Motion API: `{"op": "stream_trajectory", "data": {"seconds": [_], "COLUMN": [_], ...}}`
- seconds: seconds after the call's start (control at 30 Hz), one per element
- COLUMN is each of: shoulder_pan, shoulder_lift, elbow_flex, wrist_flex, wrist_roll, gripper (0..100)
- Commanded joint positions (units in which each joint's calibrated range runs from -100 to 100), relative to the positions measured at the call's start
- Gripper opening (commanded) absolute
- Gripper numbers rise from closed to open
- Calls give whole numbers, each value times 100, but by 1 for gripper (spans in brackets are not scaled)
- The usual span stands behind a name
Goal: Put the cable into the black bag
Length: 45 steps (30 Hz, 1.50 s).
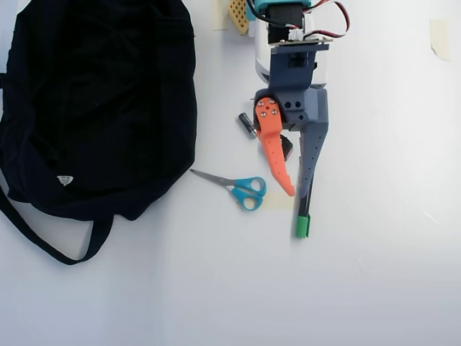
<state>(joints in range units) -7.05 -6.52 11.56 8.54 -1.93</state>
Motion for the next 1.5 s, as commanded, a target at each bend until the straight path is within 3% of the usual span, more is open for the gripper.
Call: {"op": "stream_trajectory", "data": {"seconds": [0.0,0.23,0.57,1.47], "shoulder_pan": [10,17,40,-267], "shoulder_lift": [-37,-137,-186,-1373], "elbow_flex": [-203,-194,-338,-356], "wrist_flex": [41,93,1032,7957], "wrist_roll": [46,41,104,46], "gripper": [2,2,2,2]}}
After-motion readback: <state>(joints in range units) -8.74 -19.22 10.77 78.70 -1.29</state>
